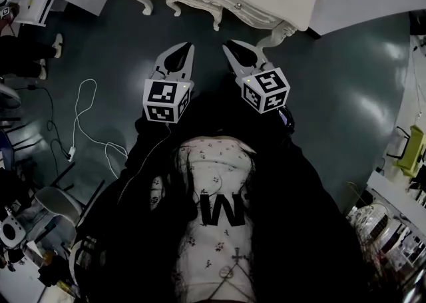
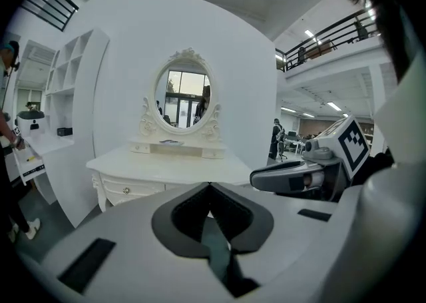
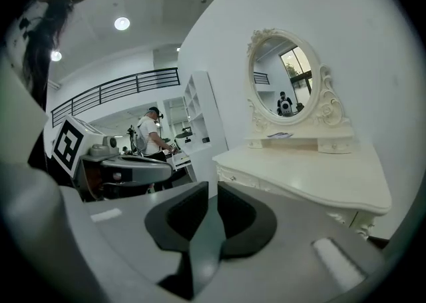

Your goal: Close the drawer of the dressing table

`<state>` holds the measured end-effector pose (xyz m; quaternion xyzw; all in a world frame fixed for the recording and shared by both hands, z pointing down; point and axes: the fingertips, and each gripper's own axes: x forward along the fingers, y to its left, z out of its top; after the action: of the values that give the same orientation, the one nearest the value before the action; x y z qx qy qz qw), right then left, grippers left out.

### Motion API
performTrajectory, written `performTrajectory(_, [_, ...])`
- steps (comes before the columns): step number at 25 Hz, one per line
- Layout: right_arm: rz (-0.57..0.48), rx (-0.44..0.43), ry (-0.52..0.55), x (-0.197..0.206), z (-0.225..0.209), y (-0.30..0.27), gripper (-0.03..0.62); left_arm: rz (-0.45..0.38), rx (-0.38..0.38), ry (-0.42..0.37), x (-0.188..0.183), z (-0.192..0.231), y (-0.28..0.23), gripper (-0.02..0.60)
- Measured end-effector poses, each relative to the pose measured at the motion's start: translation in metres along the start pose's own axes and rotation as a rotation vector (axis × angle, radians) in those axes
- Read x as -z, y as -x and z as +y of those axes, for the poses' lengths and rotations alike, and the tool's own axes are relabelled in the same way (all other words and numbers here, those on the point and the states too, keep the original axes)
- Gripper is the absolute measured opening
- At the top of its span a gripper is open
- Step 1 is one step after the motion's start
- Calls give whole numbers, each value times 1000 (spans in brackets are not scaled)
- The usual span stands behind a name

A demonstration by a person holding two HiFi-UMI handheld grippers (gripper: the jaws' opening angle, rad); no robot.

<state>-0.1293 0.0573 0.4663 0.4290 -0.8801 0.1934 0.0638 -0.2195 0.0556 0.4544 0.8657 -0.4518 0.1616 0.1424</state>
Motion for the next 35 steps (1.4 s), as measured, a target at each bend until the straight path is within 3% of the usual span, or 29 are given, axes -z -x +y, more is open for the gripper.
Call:
performTrajectory(6, [-27, 22, 17, 4, 13, 5, 9, -26, 13, -10, 6, -2, 13, 0])
performTrajectory(35, [-4, -15, 82, 11, 52, 7, 9, -70, 20, -28, 9, -5, 44, 0])
